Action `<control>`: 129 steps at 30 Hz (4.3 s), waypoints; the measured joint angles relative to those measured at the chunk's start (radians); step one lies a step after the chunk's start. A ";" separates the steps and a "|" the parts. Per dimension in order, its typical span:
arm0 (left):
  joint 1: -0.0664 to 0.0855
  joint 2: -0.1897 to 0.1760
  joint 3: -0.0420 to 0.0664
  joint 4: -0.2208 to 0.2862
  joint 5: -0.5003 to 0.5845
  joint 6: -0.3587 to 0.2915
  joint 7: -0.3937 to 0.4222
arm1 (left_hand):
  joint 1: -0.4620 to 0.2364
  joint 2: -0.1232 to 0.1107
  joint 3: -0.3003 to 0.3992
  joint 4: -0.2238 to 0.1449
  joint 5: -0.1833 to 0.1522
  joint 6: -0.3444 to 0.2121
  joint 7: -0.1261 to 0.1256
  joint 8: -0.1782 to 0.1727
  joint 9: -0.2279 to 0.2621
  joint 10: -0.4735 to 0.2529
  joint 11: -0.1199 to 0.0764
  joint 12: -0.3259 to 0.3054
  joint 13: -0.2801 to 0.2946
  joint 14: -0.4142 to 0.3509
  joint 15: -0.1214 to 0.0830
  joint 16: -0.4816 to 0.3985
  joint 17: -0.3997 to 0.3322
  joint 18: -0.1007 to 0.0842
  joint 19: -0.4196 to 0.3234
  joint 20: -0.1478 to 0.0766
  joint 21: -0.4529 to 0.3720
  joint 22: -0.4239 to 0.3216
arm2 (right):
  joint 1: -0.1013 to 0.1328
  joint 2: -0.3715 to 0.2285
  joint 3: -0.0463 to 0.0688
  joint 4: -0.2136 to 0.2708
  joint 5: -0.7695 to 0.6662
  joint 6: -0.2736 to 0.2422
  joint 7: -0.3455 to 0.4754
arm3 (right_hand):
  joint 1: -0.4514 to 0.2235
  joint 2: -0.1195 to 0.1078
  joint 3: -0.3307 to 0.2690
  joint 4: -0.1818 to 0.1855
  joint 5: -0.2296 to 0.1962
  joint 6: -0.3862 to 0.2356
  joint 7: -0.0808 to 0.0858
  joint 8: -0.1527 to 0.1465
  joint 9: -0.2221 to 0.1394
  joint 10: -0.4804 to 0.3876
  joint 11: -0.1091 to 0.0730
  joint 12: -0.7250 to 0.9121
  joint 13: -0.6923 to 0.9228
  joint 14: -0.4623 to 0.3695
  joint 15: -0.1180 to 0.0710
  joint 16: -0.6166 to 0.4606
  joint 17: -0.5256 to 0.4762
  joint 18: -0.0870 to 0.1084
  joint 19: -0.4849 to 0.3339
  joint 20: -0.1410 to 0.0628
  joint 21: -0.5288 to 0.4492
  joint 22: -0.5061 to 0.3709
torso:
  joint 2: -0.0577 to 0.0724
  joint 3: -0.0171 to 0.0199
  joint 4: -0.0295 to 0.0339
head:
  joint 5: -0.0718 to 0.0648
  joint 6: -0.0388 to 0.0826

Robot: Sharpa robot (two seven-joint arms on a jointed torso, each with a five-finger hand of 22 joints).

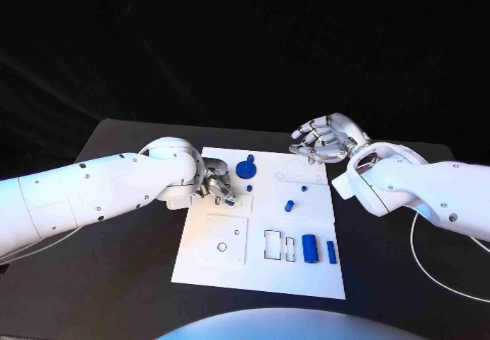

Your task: Assemble the parts on the task board

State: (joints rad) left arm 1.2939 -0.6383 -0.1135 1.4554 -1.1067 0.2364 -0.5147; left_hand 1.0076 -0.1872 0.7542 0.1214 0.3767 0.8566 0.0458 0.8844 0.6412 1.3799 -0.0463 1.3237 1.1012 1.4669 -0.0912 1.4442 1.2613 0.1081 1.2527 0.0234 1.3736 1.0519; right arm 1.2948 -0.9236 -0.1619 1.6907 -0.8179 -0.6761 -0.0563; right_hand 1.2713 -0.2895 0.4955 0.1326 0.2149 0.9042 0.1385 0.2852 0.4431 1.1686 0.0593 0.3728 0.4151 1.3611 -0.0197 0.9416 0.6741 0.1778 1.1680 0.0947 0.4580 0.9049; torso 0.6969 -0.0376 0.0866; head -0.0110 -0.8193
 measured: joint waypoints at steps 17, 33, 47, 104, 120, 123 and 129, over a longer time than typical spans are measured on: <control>0.000 0.001 0.000 -0.003 0.003 0.001 0.000 | -0.019 0.010 0.001 -0.001 -0.002 0.014 0.001 -0.015 0.005 0.004 -0.003 0.004 0.018 0.000 0.000 0.000 0.001 0.000 0.011 -0.004 0.000 0.007 | 0.000 -0.001 0.000 0.001 0.000 0.000 0.000 | 0.000 0.000 -0.006 0.000 0.000 0.000 0.000 0.000 0.000 0.003 0.003 0.000 -0.003 0.000 0.000 -0.004 -0.003 0.000 0.000 0.000 -0.004 -0.001 | 0.000 0.0005 0.0001 | 0.000 -0.001; 0.000 0.001 0.000 -0.004 0.003 0.004 0.000 | -0.045 0.002 -0.034 0.024 -0.005 0.056 -0.030 -0.027 0.007 0.014 -0.004 0.012 0.039 -0.004 -0.003 0.000 0.001 0.000 0.014 -0.007 0.000 0.013 | 0.000 -0.002 0.000 0.001 0.000 0.000 0.001 | 0.000 0.000 -0.006 0.000 0.000 0.000 0.000 0.000 0.000 0.003 0.003 0.000 -0.004 0.000 0.000 -0.004 -0.005 0.000 0.000 0.000 -0.004 -0.001 | 0.000 0.0001 0.0000 | -0.001 -0.002; -0.001 0.001 -0.001 -0.007 0.004 0.007 0.000 | -0.058 0.000 -0.078 0.051 -0.009 0.073 -0.037 -0.037 0.012 0.018 -0.007 0.012 0.043 -0.004 -0.003 0.000 0.001 0.000 0.014 -0.007 0.000 0.015 | 0.000 -0.002 0.000 0.001 0.000 0.000 0.001 | 0.000 0.000 -0.008 -0.003 0.000 0.000 0.000 0.000 -0.001 0.003 0.003 -0.004 -0.008 0.000 0.000 -0.009 -0.006 0.000 0.000 0.000 -0.008 -0.003 | 0.000 0.0000 0.0001 | -0.002 -0.002; -0.006 0.001 -0.004 -0.016 0.025 0.026 -0.002 | -0.080 0.022 -0.213 0.157 -0.014 0.084 -0.034 -0.060 0.028 0.021 -0.004 0.015 0.062 0.000 -0.007 0.000 0.000 0.000 0.021 -0.007 0.000 0.022 | -0.001 -0.003 0.000 0.000 0.000 0.000 0.002 | 0.000 0.000 -0.008 -0.003 0.000 0.004 0.004 0.000 -0.002 0.003 0.003 -0.004 -0.014 0.000 0.000 -0.013 -0.006 0.000 0.000 0.000 -0.008 -0.005 | 0.000 0.0004 0.0001 | -0.001 0.000; -0.006 0.002 -0.004 -0.020 0.030 0.025 -0.002 | -0.087 0.016 -0.285 0.169 -0.054 0.087 -0.030 -0.068 0.034 0.025 -0.007 0.015 0.064 0.000 -0.007 0.000 0.001 0.000 0.021 -0.007 0.000 0.023 | -0.002 -0.003 0.000 0.000 0.000 0.000 0.003 | 0.000 0.000 -0.008 -0.003 0.000 0.004 0.004 0.000 -0.003 0.003 0.004 -0.007 -0.016 0.000 0.000 -0.013 -0.006 0.000 0.000 0.000 -0.012 -0.005 | 0.000 0.0002 0.0001 | -0.001 0.000; -0.006 0.002 -0.004 -0.021 0.031 0.024 -0.002 | -0.087 0.016 -0.287 0.171 -0.054 0.087 -0.030 -0.068 0.034 0.025 -0.007 0.015 0.064 0.000 -0.007 0.000 0.001 0.000 0.021 -0.007 0.000 0.023 | -0.002 -0.003 0.000 0.000 0.000 0.000 0.003 | 0.000 0.000 -0.008 -0.003 0.000 0.004 0.004 0.000 -0.003 0.003 0.004 -0.007 -0.016 0.000 0.000 -0.013 -0.006 0.000 0.000 0.000 -0.012 -0.005 | 0.000 0.0001 0.0001 | -0.001 0.000; -0.006 0.001 -0.004 -0.022 0.031 0.023 -0.002 | -0.091 0.020 -0.293 0.172 -0.064 0.091 -0.033 -0.068 0.035 0.025 -0.007 0.015 0.066 0.000 -0.007 0.000 0.001 0.000 0.021 -0.007 0.000 0.023 | -0.002 -0.003 0.000 0.000 0.000 0.000 0.003 | 0.000 0.000 -0.011 0.000 0.000 0.004 0.004 0.000 -0.003 0.003 0.004 -0.007 -0.016 0.000 0.000 -0.013 -0.006 0.000 0.000 0.000 -0.012 -0.006 | 0.000 0.0000 0.0001 | -0.001 0.001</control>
State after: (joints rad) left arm 1.2876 -0.6377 -0.1176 1.4339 -1.0754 0.2596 -0.5165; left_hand 0.9169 -0.1674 0.4608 0.2938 0.3131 0.9475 0.0123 0.8168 0.6763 1.4048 -0.0533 1.3391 1.1672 1.4667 -0.0979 1.4442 1.2621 0.1083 1.2740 0.0163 1.3736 1.0752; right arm 1.2927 -0.9266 -0.1619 1.6906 -0.8181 -0.6760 -0.0531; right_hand 1.2712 -0.2895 0.4843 0.1325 0.2149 0.9081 0.1422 0.2853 0.4402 1.1721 0.0628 0.3653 0.3987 1.3611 -0.0197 0.9285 0.6683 0.1777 1.1680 0.0948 0.4465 0.8986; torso 0.6971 -0.0376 0.0867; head -0.0122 -0.8182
